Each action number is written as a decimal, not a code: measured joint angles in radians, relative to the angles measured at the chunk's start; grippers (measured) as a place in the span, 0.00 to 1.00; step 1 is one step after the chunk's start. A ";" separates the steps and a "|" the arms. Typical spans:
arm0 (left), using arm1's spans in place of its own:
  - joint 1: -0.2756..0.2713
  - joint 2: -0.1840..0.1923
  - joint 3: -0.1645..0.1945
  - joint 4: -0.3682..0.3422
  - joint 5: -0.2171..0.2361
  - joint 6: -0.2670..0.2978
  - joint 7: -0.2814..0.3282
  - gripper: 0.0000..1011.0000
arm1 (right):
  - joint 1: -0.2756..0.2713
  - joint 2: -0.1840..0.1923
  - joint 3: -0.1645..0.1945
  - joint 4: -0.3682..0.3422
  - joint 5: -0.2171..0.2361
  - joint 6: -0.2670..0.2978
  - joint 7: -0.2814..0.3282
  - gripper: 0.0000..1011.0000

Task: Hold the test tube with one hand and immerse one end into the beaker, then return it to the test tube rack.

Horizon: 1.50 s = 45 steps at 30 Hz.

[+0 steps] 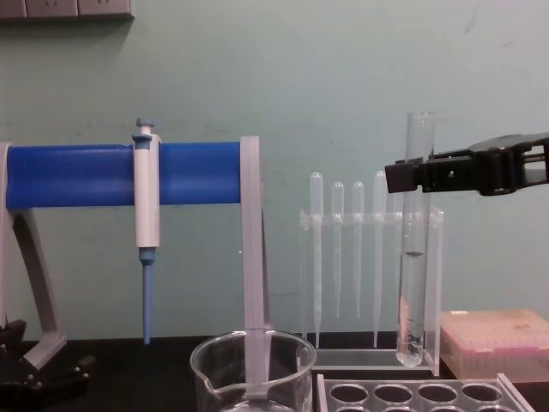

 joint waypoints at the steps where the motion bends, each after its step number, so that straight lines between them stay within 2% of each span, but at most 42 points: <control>1: 0.000 0.000 0.000 0.000 0.000 0.000 0.000 0.99 | 0.000 0.000 0.000 0.000 0.000 0.000 0.000 0.24; 45: 0.000 0.000 0.000 0.000 0.000 0.000 0.000 0.99 | 0.000 0.000 0.000 0.000 0.000 0.000 0.000 0.24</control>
